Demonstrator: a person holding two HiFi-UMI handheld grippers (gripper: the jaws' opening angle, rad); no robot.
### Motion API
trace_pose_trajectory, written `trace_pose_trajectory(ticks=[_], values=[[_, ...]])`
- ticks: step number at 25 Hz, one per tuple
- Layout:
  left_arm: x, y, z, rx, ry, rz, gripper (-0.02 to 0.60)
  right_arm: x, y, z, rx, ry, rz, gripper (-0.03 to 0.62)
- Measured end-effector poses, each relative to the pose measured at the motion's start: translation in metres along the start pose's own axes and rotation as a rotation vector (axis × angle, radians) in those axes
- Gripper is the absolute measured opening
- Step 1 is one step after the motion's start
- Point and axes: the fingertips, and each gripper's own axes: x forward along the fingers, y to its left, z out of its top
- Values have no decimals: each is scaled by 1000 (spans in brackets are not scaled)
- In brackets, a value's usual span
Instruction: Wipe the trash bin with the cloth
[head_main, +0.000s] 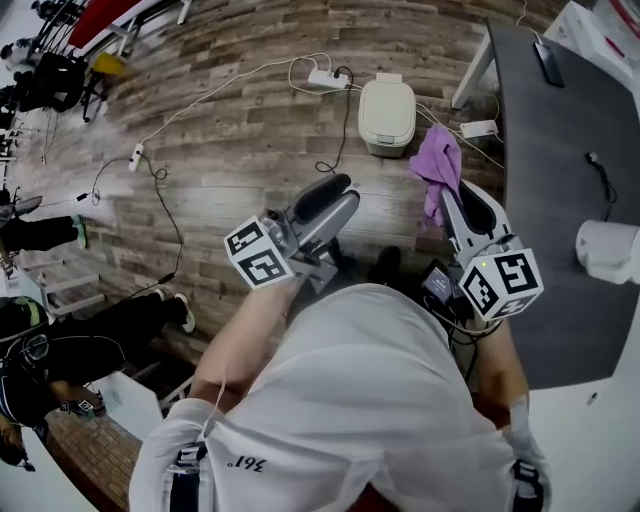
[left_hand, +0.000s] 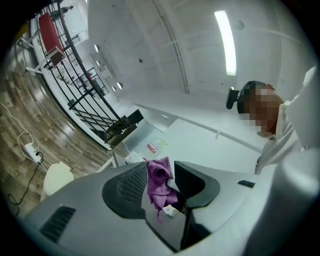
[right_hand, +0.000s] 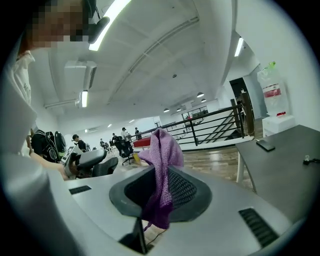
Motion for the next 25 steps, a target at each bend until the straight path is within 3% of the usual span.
trace_pose_trajectory(ticks=[9, 15, 25], values=[[8, 47, 1, -14, 40, 98, 170, 41, -60, -23, 33, 99, -82, 77], [19, 100, 4, -71, 91, 66, 170, 92, -89, -45, 29, 183, -153, 77], [39, 231, 13, -193, 219, 27, 170, 214, -140, -99, -15, 374, -258, 77]])
